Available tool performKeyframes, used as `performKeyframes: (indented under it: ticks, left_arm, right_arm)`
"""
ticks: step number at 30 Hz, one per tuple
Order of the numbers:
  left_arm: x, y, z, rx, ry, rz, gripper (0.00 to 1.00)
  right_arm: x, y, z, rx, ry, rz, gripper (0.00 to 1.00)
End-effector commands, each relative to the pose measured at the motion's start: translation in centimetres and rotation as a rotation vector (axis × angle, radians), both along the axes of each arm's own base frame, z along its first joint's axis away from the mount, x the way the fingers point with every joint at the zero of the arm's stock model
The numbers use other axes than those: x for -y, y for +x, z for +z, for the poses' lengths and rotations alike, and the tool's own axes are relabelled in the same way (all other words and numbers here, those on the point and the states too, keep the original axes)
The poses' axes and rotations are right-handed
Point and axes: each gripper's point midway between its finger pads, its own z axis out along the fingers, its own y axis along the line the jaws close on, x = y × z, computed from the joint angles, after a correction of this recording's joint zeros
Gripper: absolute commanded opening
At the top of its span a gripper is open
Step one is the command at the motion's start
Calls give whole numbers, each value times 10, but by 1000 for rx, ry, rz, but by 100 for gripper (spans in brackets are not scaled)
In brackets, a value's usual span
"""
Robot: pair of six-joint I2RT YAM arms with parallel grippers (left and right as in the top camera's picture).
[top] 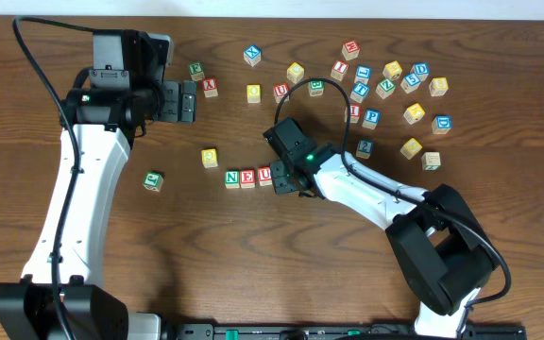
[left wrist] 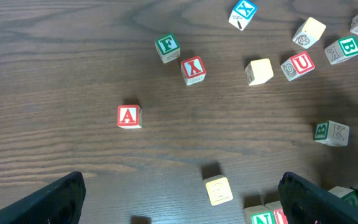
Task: Spell out NEURIPS
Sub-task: 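Open the right gripper and raise it off the green R block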
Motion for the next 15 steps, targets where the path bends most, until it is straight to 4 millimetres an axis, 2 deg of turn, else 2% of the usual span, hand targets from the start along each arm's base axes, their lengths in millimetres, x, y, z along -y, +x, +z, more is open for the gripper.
performKeyframes:
  ticks: [1,15]
  left_arm:
    - [0,4,12,31,1,-9,98]
    - [0,4,12,31,1,-9,98]
  right_arm:
    - [-7,8,7,27,-7,19,34]
    - [-4,21,29,69,-58,18,34]
